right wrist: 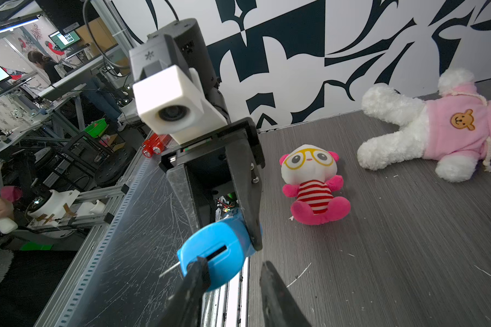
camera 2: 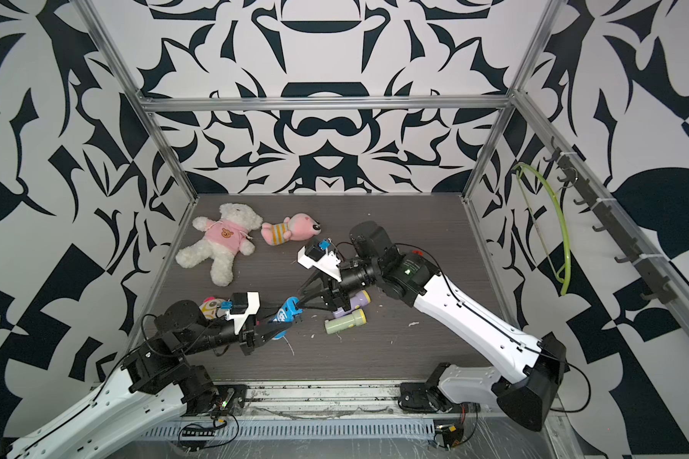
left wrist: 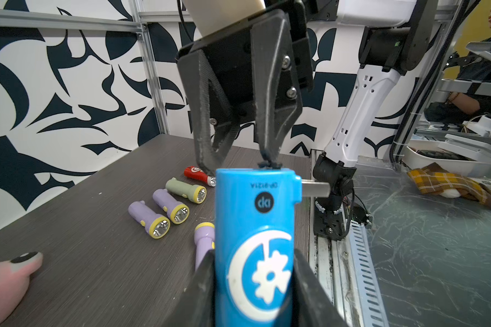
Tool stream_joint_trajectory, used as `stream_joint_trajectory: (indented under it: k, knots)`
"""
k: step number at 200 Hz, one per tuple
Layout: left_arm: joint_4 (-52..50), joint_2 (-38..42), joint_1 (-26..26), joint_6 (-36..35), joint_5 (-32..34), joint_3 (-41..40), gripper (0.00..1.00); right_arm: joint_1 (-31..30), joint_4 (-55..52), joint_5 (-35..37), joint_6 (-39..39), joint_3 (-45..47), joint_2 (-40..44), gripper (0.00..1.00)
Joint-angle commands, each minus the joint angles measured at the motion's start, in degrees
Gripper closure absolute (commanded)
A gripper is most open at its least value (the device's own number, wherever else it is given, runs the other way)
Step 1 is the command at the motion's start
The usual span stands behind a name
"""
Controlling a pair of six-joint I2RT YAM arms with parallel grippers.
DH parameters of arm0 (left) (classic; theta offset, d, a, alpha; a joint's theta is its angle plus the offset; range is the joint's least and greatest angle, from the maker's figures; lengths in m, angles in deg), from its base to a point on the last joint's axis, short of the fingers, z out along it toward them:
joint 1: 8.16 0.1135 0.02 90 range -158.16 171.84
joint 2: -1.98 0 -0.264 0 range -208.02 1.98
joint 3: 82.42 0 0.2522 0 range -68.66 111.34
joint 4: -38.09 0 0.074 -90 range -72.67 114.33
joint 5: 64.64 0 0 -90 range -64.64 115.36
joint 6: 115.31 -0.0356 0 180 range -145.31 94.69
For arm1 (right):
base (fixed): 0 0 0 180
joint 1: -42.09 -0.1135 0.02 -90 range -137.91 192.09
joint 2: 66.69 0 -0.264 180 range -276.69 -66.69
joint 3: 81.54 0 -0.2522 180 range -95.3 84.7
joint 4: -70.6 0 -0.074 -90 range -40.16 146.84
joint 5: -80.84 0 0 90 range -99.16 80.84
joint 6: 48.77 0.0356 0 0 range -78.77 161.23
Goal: Close the plug at the bottom of the flashlight
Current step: Close the plug of the flashlight.
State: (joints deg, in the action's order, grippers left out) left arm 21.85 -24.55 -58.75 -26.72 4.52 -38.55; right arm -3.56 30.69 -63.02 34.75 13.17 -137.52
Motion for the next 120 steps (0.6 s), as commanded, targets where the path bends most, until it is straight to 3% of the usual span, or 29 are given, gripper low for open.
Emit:
stream_joint_trajectory:
  k: [1, 120]
  knots:
    - [2.35, 0.67, 0.23, 0.44, -0.52, 2.41, 1.00, -0.46, -1.05, -1.50, -1.12, -2.15, 1.92, 0.64]
    - [2.04, -0.79, 0.23, 1.23, -2.03, 3.03, 1.00, -0.52, -0.30, -3.85, -1.08, -3.86, -0.39, 0.64]
